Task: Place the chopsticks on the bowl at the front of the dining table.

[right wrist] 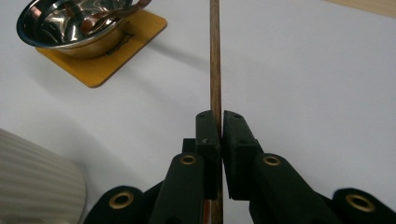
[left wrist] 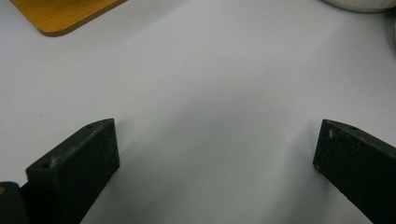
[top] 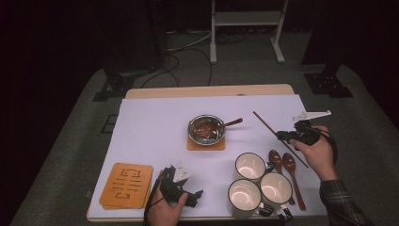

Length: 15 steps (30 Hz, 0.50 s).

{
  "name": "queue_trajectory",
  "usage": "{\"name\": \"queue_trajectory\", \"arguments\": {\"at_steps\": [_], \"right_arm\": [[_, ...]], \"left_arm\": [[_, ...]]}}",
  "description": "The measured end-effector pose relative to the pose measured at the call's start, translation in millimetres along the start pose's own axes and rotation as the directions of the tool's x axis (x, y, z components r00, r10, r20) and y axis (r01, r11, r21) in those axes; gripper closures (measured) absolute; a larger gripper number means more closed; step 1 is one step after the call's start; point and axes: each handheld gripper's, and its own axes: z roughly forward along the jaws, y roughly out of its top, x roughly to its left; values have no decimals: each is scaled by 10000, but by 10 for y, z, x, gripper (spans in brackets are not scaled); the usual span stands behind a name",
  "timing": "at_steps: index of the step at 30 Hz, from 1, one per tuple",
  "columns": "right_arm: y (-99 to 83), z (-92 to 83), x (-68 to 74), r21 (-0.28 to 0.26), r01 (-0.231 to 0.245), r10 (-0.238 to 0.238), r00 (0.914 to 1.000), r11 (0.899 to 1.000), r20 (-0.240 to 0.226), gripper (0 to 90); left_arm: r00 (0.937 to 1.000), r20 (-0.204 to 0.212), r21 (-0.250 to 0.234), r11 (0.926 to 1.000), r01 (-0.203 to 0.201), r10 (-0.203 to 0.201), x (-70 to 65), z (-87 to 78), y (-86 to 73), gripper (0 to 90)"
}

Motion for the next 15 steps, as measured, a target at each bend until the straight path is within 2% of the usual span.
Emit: {"name": "queue_trajectory", "arguments": {"at_steps": [15], "right_arm": [[175,46,122,-238,311,-317,9992,9992,-257,848]], "left_arm": [[10000,14,14,10000,-2,2,0,-1,0,0]]}}
